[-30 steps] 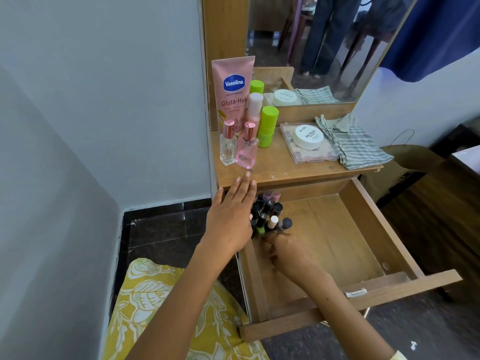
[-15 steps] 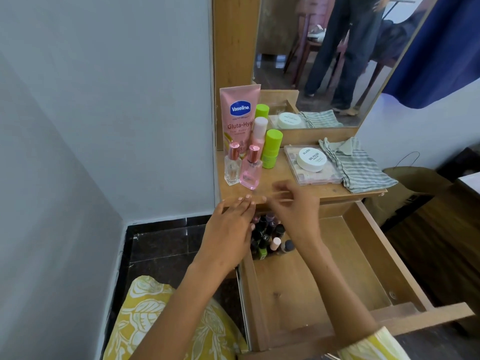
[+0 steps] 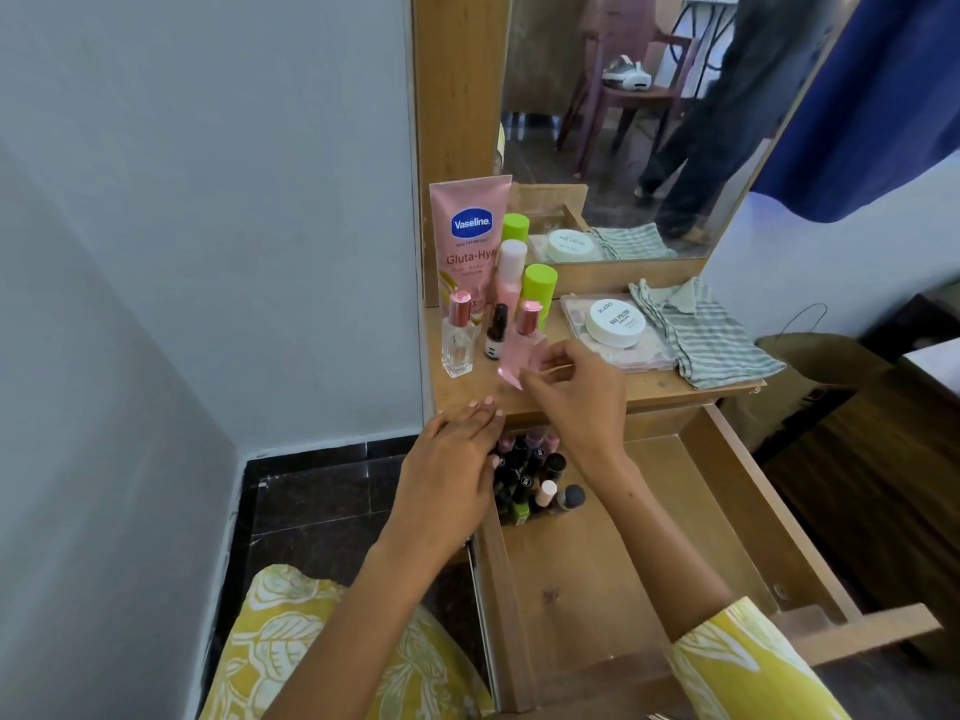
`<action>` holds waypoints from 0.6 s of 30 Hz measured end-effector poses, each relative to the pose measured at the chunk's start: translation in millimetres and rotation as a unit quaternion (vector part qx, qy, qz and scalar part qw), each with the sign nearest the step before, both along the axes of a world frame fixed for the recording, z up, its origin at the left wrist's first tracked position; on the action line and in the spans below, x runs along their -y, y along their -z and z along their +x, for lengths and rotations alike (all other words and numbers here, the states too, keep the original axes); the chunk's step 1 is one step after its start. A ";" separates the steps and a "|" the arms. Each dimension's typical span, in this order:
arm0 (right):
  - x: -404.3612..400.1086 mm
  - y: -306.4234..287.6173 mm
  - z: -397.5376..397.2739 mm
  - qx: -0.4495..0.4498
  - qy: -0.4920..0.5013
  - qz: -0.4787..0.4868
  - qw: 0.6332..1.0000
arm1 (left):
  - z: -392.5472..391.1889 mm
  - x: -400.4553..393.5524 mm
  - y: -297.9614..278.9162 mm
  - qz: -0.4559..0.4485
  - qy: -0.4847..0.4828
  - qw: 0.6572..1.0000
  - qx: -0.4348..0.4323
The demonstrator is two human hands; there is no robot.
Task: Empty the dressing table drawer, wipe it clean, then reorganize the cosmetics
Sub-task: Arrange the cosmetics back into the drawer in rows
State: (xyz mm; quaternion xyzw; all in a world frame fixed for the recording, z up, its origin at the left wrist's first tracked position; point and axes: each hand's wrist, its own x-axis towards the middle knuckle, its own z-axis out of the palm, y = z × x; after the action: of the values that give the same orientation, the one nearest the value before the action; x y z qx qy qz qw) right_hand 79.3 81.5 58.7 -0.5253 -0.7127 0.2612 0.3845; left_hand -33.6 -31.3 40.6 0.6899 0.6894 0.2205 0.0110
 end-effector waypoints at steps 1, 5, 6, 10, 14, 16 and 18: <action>-1.9 0.2 4.8 -0.007 0.009 0.000 1.000 | 0.1 0.3 0.2 0.000 0.000 1.000 -0.004; -6.1 -2.6 16.5 -0.020 0.037 -0.003 0.999 | 1.5 -0.3 3.6 -0.007 -0.007 1.000 -0.027; -3.7 -2.3 17.5 -0.014 0.052 0.006 0.999 | 2.5 -0.6 4.2 -0.009 -0.009 0.999 -0.030; 20.6 1.6 10.7 0.021 0.049 0.120 0.991 | 5.6 -0.8 4.6 -0.008 -0.015 0.999 -0.036; 29.1 -3.4 -15.7 0.115 -0.050 0.217 0.968 | 4.8 -0.2 5.1 -0.010 -0.016 0.999 -0.043; 20.8 -7.9 -31.2 0.170 -0.053 0.210 0.961 | 5.2 0.0 3.9 -0.010 -0.017 0.999 -0.042; 11.3 -10.4 -43.1 0.231 -0.051 0.185 0.954 | 6.5 0.3 1.9 -0.012 -0.014 0.999 -0.041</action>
State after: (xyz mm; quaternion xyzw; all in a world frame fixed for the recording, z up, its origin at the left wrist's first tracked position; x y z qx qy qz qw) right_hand 36.1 70.2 69.1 -0.4537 -0.8437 0.0156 0.2865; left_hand -27.1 -31.6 38.7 0.6882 0.7017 0.1838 -0.0116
